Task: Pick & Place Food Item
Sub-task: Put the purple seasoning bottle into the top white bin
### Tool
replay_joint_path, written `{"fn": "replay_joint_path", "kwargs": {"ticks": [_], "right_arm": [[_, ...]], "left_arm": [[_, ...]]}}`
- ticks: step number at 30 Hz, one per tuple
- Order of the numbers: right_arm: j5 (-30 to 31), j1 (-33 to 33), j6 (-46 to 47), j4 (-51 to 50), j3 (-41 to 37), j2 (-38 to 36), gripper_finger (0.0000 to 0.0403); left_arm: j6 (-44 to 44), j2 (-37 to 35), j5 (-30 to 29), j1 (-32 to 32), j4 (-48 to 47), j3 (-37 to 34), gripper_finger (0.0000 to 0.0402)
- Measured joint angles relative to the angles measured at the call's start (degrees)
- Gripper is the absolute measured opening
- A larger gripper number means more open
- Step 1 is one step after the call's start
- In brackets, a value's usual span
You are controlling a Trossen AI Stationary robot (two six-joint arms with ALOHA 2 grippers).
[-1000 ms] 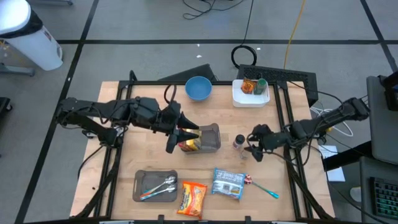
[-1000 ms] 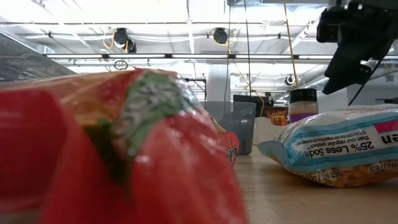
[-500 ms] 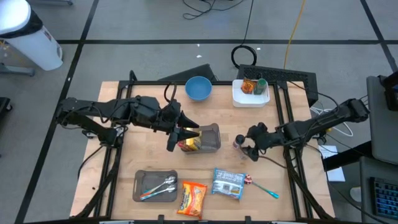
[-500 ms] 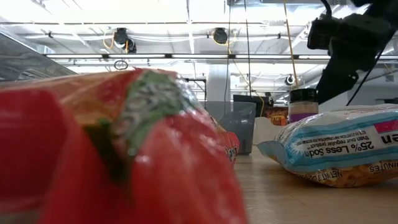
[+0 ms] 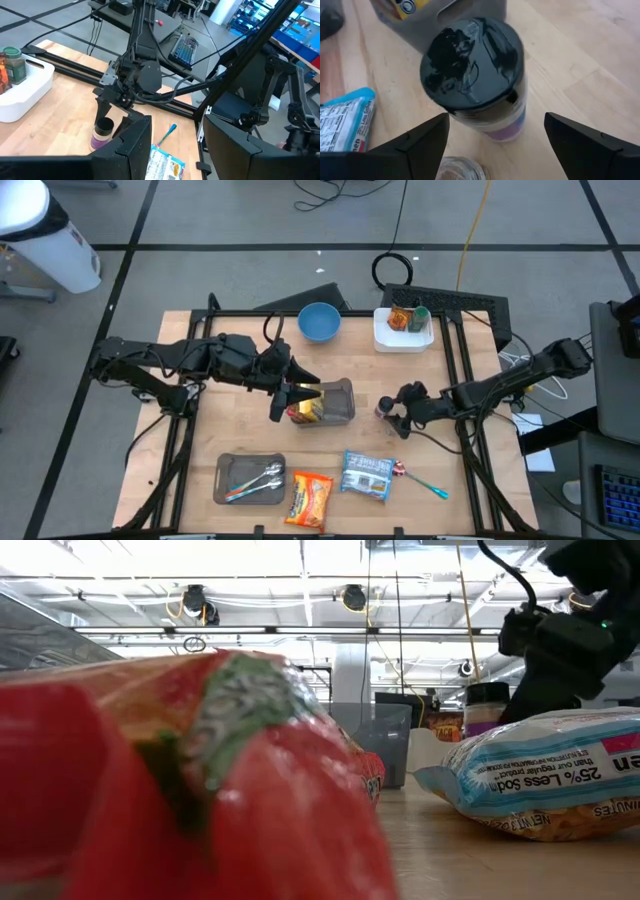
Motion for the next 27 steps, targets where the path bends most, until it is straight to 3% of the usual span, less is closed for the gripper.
{"fn": "replay_joint_path", "kwargs": {"ticks": [9, 15, 27], "right_arm": [[4.3, 0.0, -2.5, 12.8, -6.1, 0.0, 0.0318], [4.5, 0.0, -7.5, 17.7, -6.4, 1.2, 0.0318], [4.5, -0.2, -7.7, 24.5, -6.4, 7.2, 0.0318]], "left_arm": [[-0.2, 0.0, -1.5, 0.1, 0.0, 0.0, 0.0184], [-0.6, 0.0, -1.5, 1.0, 0.0, 0.0, 0.0184], [-1.6, 0.0, -1.5, 1.9, 0.0, 0.0, 0.0184]]}}
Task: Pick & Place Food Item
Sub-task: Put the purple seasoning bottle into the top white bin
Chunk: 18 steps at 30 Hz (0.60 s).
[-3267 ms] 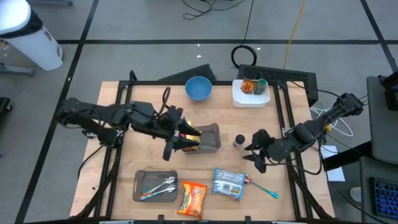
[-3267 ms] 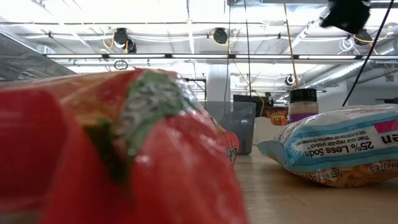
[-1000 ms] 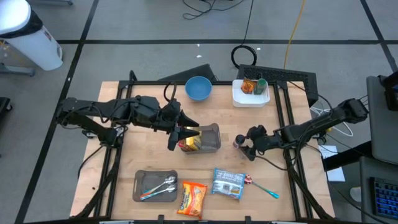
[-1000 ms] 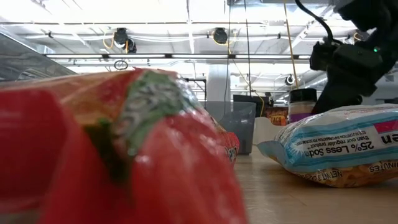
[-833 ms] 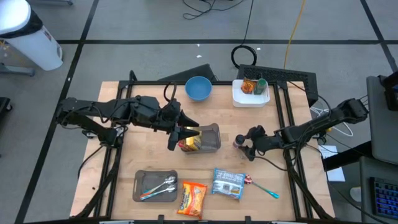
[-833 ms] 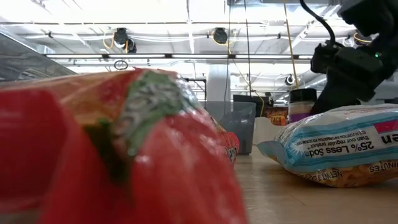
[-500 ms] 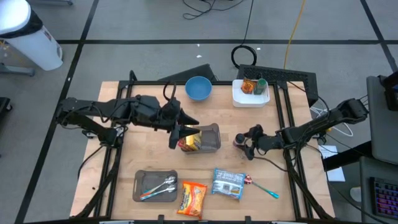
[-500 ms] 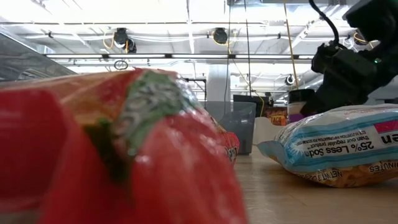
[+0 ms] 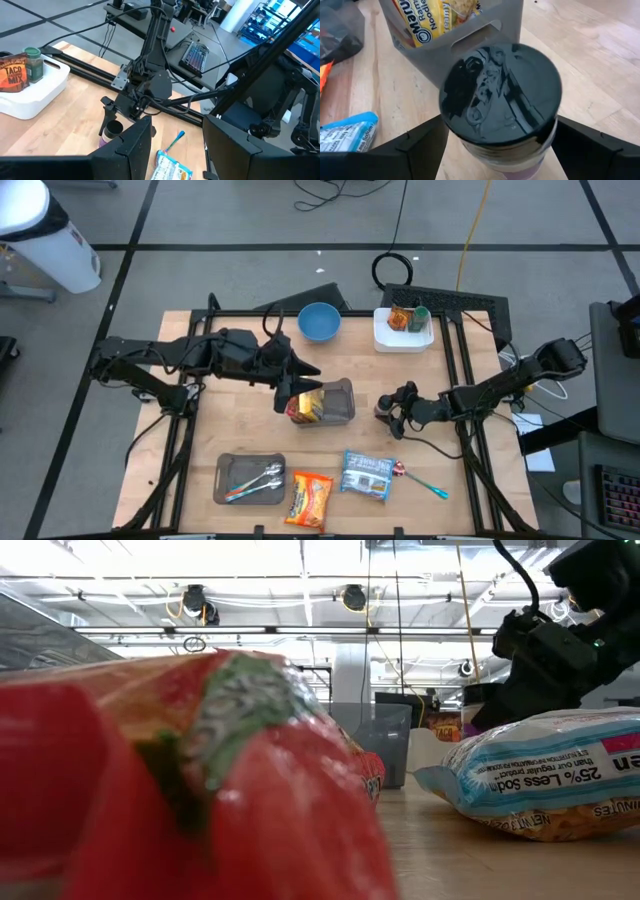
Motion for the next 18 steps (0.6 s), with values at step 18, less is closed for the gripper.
{"fn": "replay_joint_path", "kwargs": {"ticks": [18], "right_arm": [[-0.1, -0.1, 0.1, -1.5, 0.0, 0.1, 0.0202]], "left_arm": [[-0.2, 0.0, 0.1, 0.0, 0.0, 0.0, 0.0184]]}}
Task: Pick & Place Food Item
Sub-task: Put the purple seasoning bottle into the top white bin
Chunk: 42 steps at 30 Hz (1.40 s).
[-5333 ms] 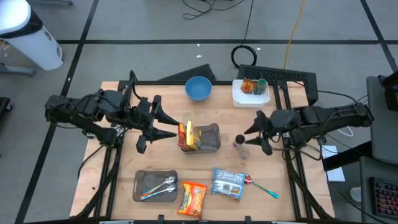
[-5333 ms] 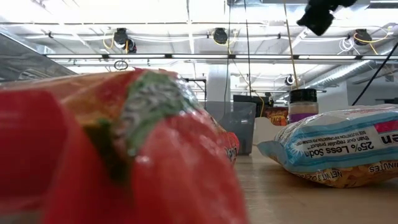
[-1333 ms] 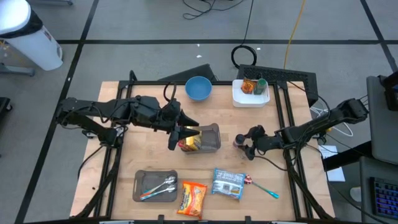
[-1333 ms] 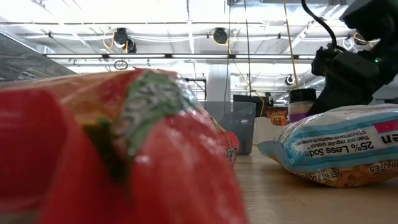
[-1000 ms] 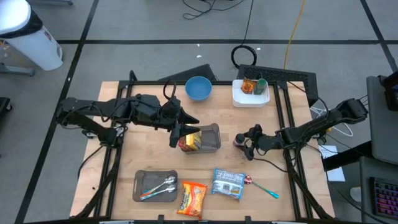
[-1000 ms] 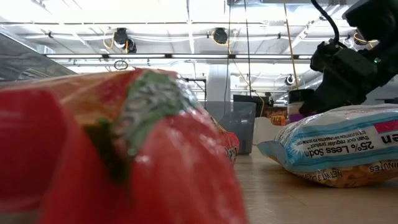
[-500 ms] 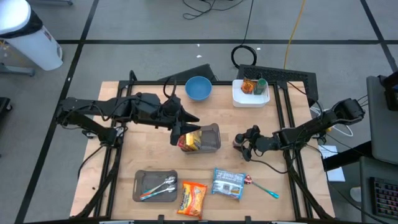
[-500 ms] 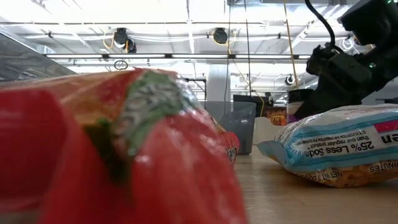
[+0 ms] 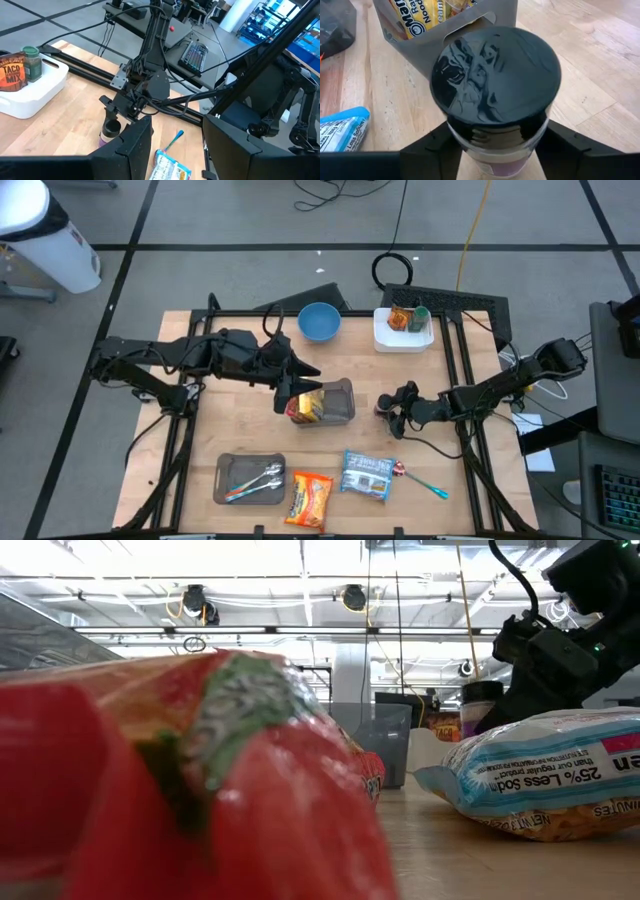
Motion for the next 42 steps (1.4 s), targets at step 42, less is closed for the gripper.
{"fn": "replay_joint_path", "kwargs": {"ticks": [42], "right_arm": [[-18.8, -4.3, -5.9, -5.3, 25.5, -9.2, 0.0174]], "left_arm": [[3.6, 12.2, 3.6, 2.2, 11.7, -0.2, 0.0184]]}}
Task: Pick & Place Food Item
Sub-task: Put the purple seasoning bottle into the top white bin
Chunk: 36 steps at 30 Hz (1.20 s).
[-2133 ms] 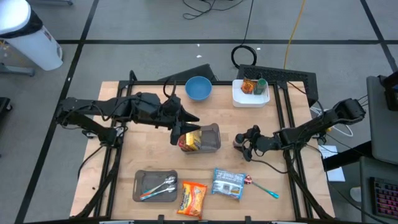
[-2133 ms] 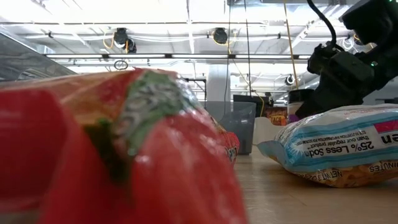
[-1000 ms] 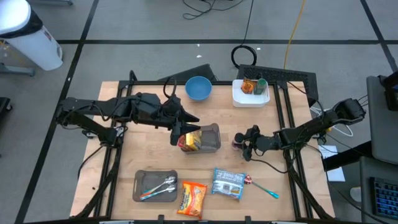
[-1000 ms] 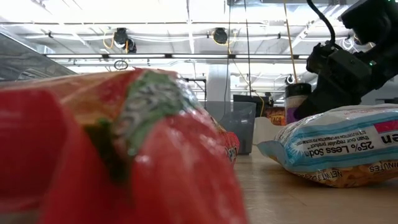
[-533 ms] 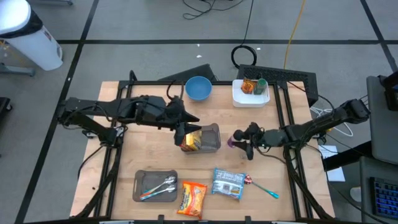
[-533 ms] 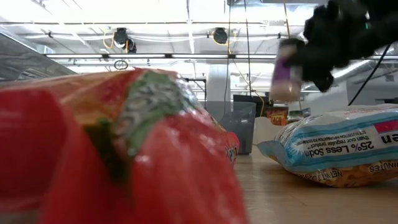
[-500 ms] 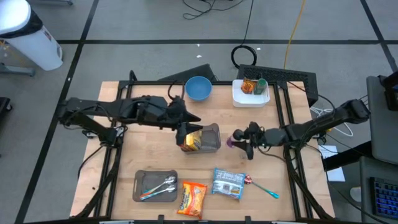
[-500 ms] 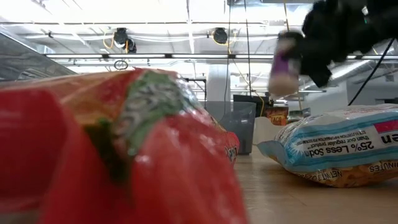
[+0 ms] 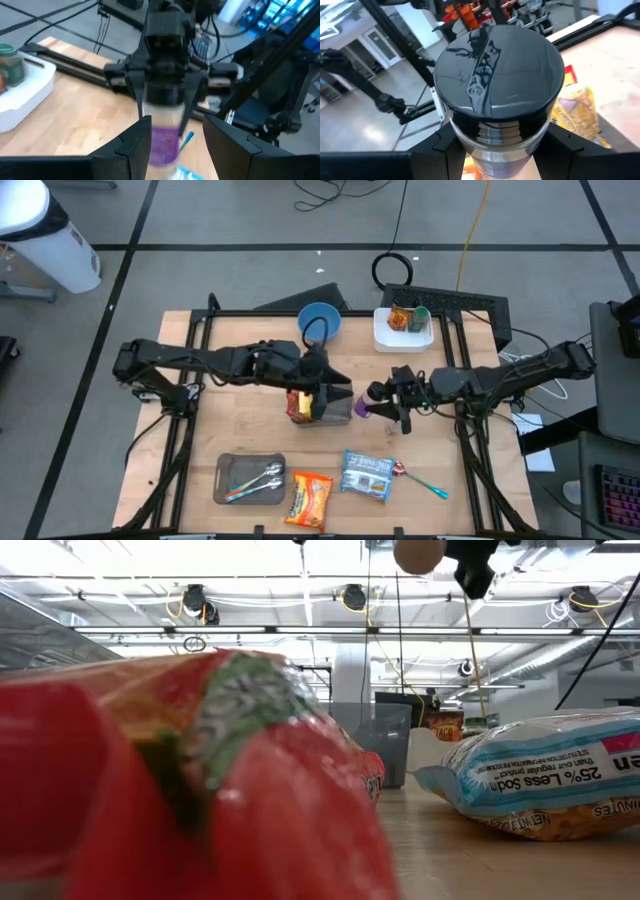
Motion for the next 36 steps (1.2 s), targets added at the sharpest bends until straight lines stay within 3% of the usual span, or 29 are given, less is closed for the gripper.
{"fn": "replay_joint_path", "kwargs": {"ticks": [3, 16, 25, 36], "right_arm": [[-2.4, 0.0, 0.7, -0.2, 0.3, 0.6, 0.0174], [-4.2, -1.7, 1.1, 4.4, 1.7, 0.2, 0.0174], [-7.5, -3.8, 2.0, 5.7, 1.7, 0.0, 0.0174], [-7.1, -4.5, 2.3, 7.9, 1.6, 0.1, 0.0173]], "left_arm": [[-0.3, 1.6, 1.3, 0.5, 3.6, 0.1, 0.0184], [-2.6, 4.2, 7.1, 0.5, 2.6, 0.0, 0.0184], [-3.3, 4.5, 6.6, -0.6, 3.2, 0.0, 0.0184], [-3.0, 4.7, 4.4, -0.4, -1.1, 0.1, 0.0184]]}}
